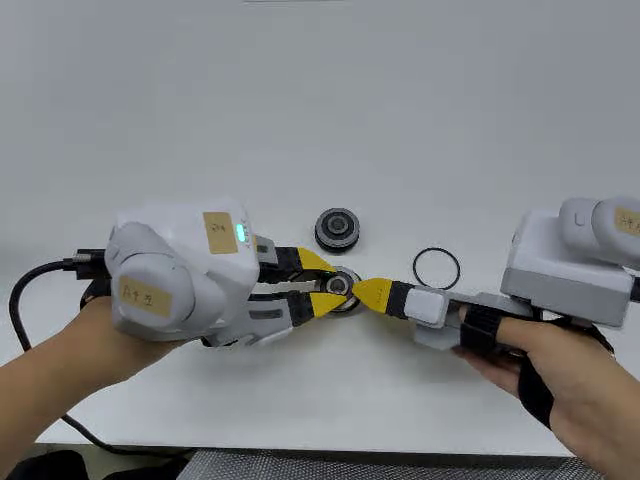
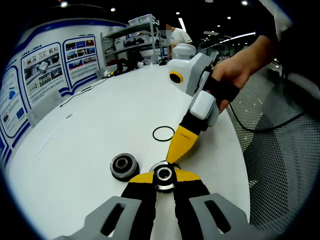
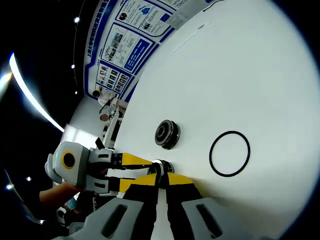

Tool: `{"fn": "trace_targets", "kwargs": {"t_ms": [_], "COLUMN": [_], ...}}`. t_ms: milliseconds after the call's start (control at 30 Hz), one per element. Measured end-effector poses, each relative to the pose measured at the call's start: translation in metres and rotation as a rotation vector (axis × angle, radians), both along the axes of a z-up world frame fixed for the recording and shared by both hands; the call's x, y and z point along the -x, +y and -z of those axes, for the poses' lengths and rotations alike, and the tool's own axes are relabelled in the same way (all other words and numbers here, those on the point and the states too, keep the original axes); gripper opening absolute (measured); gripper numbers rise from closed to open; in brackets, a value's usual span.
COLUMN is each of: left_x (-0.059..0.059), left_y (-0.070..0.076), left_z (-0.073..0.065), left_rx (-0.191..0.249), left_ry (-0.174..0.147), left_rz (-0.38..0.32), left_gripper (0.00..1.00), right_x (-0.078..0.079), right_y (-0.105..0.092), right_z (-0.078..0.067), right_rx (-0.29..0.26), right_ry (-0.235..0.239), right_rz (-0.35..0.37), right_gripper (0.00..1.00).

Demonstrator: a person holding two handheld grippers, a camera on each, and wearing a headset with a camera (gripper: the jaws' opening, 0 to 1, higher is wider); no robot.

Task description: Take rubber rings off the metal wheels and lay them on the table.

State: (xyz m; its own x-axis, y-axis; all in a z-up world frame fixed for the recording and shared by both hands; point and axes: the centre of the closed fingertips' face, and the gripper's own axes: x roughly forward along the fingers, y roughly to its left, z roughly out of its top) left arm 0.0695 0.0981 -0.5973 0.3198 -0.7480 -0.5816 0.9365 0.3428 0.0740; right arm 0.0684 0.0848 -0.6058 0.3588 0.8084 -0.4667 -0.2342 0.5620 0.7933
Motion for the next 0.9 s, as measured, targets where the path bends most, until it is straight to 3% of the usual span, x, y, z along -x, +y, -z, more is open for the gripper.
{"fn": "trace_targets", "kwargs": {"t_ms": [500,900], "left_x": [0.0005,0.0005], "left_y": [-0.0013,-0.0010], "left_z": [-0.0007,-0.0002], "left_rx": [-0.004,-0.010], "left_ry": [0.000,0.001], "left_rz": [0.002,0.002], "left_gripper": [0.12,0.12], "right_x": [-0.0010,-0.0017], "right_y": [-0.0025,-0.0039], "right_z": [0.0009,0.0017], "right_rx": [0.004,0.016], "right_ry": [0.032,0.115], "right_rz": [0.006,0.038], "right_gripper": [0.04,0.02]}}
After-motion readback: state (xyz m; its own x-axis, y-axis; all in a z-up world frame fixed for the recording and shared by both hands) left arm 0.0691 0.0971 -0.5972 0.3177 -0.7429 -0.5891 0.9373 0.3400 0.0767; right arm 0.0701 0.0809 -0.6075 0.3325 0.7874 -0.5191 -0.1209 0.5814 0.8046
